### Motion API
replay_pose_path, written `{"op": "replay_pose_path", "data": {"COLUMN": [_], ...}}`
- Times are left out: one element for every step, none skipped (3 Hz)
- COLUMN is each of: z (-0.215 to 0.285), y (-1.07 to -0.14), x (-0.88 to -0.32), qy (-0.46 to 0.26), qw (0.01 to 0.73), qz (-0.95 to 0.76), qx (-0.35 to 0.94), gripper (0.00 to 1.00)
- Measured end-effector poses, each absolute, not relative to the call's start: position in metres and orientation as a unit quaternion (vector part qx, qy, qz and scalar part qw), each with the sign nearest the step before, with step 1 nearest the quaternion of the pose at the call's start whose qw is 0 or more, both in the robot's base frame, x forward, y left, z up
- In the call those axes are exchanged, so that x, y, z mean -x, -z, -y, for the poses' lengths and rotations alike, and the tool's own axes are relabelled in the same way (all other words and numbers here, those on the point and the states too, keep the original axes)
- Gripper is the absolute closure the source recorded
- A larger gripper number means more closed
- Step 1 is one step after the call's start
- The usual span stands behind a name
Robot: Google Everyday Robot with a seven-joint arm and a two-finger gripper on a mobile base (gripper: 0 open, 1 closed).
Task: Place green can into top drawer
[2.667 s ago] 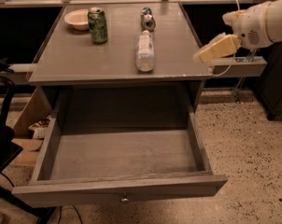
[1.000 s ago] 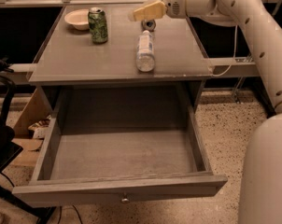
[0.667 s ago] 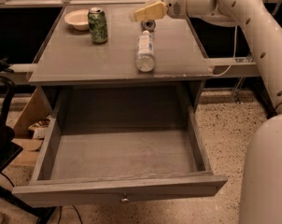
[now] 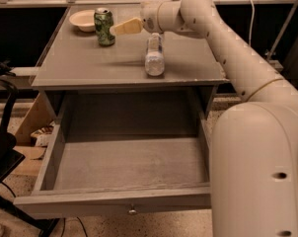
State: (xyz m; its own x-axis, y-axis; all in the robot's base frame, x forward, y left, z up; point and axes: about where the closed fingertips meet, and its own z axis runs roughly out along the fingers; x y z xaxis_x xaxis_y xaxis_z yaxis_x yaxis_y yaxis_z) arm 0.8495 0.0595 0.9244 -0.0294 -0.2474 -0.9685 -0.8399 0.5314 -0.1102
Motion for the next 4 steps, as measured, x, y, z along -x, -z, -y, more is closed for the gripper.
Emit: {"op": "replay_pose_path", "data": {"z": [-0.083,-0.120,-0.150,-0.163], "y": [-0.904,-0.895,-0.892,-0.894], "x": [-0.872,-0.883,-0.890,-0.891], "qy": [-0.262,-0.283,-0.306,-0.316], "qw": [0.565,0.560,0.559,0.560], "qz": [-0.677,-0.672,-0.667,-0.661], "qx": [0.393,0.393,0.385,0.386], "gripper": [0.00,0.00,0.00,0.00]}}
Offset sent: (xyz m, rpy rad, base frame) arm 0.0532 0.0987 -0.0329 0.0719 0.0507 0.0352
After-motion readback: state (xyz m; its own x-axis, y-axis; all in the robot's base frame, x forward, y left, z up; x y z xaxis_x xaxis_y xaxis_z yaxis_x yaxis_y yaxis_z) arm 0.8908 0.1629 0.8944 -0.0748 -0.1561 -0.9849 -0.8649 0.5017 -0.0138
